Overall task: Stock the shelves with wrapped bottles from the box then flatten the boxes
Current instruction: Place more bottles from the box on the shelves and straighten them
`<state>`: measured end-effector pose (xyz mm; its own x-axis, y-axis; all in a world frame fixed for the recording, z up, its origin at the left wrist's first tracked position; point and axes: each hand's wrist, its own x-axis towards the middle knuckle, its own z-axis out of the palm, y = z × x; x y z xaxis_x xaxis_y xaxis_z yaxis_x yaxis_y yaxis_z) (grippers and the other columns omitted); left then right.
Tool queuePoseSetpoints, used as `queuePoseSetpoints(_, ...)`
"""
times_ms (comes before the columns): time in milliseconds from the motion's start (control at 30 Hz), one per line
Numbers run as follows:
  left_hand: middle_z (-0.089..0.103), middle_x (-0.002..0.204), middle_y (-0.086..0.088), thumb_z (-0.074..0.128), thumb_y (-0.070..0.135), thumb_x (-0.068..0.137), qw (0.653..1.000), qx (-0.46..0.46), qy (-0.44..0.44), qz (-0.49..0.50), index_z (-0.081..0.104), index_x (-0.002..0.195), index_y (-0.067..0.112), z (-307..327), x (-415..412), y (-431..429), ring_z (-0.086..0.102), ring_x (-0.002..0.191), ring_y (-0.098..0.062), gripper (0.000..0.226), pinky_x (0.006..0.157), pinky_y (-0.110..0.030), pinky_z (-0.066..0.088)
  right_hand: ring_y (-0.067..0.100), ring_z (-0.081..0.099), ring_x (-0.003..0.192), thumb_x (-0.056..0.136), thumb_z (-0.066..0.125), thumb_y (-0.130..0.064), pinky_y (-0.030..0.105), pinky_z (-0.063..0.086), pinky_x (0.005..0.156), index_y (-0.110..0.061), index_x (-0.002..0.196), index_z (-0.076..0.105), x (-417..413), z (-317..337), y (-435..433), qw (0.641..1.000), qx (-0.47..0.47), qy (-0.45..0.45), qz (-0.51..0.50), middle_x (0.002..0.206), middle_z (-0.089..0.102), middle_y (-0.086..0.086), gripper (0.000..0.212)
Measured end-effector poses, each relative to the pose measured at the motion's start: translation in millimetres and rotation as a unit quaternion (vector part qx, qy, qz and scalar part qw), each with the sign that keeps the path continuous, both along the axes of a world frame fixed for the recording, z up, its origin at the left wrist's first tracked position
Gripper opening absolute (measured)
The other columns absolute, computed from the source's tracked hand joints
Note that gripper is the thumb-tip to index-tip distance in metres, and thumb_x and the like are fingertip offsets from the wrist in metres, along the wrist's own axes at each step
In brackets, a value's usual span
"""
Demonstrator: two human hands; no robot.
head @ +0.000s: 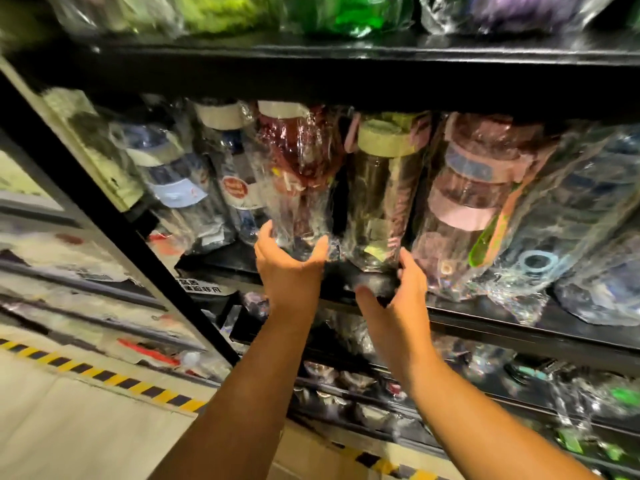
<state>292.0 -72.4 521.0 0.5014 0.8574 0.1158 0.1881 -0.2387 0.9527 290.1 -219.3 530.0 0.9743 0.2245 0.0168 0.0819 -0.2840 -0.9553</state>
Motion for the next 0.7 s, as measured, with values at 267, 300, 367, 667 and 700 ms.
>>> queuePoseSetpoints(267, 0.039, 0.147, -0.017, 0.084, 0.050, 0.072, 0.994, 0.093, 0.056, 0.005, 0.029, 0.149, 0.004, -4.1, 22.0, 6.7, 0.042, 0.133, -0.036, 0.106, 0.107, -0.045, 0.036, 0.024, 0.021, 0.148, 0.083, 0.068, -0.039, 0.044, 0.026, 0.119, -0.016, 0.156, 0.015, 17.1, 3.4, 41.8, 0.993, 0.000, 0.039, -0.112, 0.160, 0.023, 0.005, 0.093)
queuePoseSetpoints(300, 0.038, 0.148, -0.016, 0.083, 0.051, 0.072, 0.994, 0.088, 0.062, 0.009, 0.028, 0.150, 0.005, -4.0, 23.6, 8.7, 0.042, 0.134, -0.036, 0.106, 0.106, -0.047, 0.036, 0.024, 0.020, 0.148, 0.084, 0.069, -0.038, 0.043, 0.025, 0.119, -0.015, 0.156, 0.015, 20.7, 5.1, 46.1, 0.991, -0.005, 0.044, -0.124, 0.160, 0.024, 0.006, 0.093)
queuePoseSetpoints(367, 0.037, 0.150, -0.013, 0.082, 0.053, 0.072, 0.993, 0.088, 0.079, 0.019, 0.026, 0.151, 0.008, -4.7, 25.0, 11.3, 0.041, 0.136, -0.035, 0.107, 0.106, -0.049, 0.036, 0.027, 0.019, 0.147, 0.086, 0.070, -0.038, 0.043, 0.023, 0.118, -0.012, 0.157, 0.012, 28.4, 8.8, 53.2, 0.986, -0.029, 0.060, -0.151, 0.160, 0.024, 0.007, 0.095)
queuePoseSetpoints(667, 0.049, 0.143, -0.012, 0.079, 0.055, 0.070, 0.988, 0.136, 0.057, 0.040, 0.037, 0.146, 0.005, -10.4, 24.5, 10.6, 0.047, 0.133, -0.034, 0.101, 0.108, -0.052, 0.033, 0.033, 0.034, 0.131, 0.076, 0.073, -0.054, 0.051, 0.031, 0.107, -0.012, 0.132, 0.037, 49.0, 16.2, 78.8, 0.953, -0.093, 0.132, -0.258, 0.142, 0.044, 0.008, 0.078)
queuePoseSetpoints(700, 0.050, 0.142, -0.012, 0.075, 0.057, 0.068, 0.989, 0.135, 0.047, 0.039, 0.038, 0.145, 0.005, -10.1, 24.1, 10.1, 0.048, 0.132, -0.034, 0.101, 0.107, -0.052, 0.034, 0.033, 0.034, 0.130, 0.077, 0.073, -0.054, 0.052, 0.032, 0.107, -0.013, 0.130, 0.038, 50.2, 16.5, 79.7, 0.951, -0.092, 0.136, -0.263, 0.141, 0.044, 0.007, 0.076)
